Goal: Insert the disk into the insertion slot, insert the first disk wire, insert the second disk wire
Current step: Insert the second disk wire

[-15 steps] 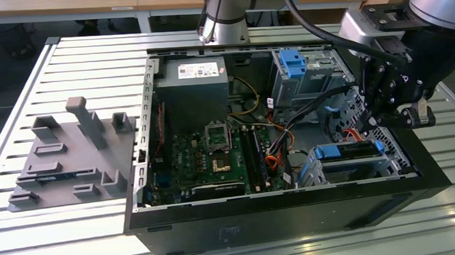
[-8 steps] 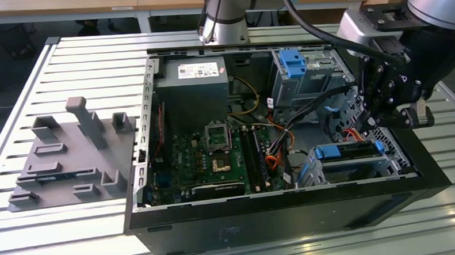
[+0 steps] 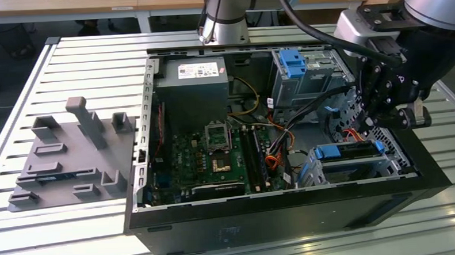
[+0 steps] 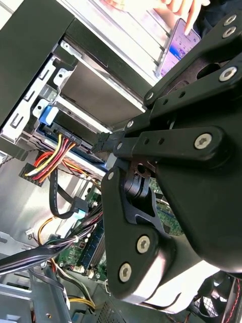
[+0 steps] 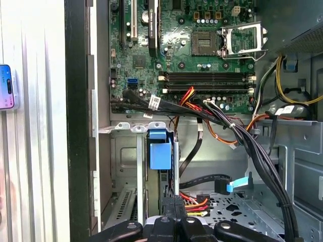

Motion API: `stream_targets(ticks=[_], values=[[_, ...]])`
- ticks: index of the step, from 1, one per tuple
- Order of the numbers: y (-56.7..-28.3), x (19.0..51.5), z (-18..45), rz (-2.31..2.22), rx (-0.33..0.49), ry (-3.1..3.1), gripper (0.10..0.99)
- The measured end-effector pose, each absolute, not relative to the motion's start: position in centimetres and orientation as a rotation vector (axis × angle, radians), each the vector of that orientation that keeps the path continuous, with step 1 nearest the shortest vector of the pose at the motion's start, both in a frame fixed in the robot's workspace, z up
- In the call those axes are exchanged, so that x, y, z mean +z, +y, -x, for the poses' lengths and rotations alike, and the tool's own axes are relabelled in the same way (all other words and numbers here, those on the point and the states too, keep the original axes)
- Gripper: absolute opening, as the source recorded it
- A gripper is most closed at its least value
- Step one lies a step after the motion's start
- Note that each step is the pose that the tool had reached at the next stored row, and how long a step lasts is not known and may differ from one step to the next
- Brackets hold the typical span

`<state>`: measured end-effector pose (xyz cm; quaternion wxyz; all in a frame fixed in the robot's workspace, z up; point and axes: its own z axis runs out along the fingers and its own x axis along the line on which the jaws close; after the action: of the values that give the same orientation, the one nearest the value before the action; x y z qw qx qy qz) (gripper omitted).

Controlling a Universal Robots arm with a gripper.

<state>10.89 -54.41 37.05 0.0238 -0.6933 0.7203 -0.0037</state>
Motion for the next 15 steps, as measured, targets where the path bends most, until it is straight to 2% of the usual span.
stream_targets(ticks=[15], values=[[-54.41,37.05,-10.1,2.146,-0.012,2.229,0.106]])
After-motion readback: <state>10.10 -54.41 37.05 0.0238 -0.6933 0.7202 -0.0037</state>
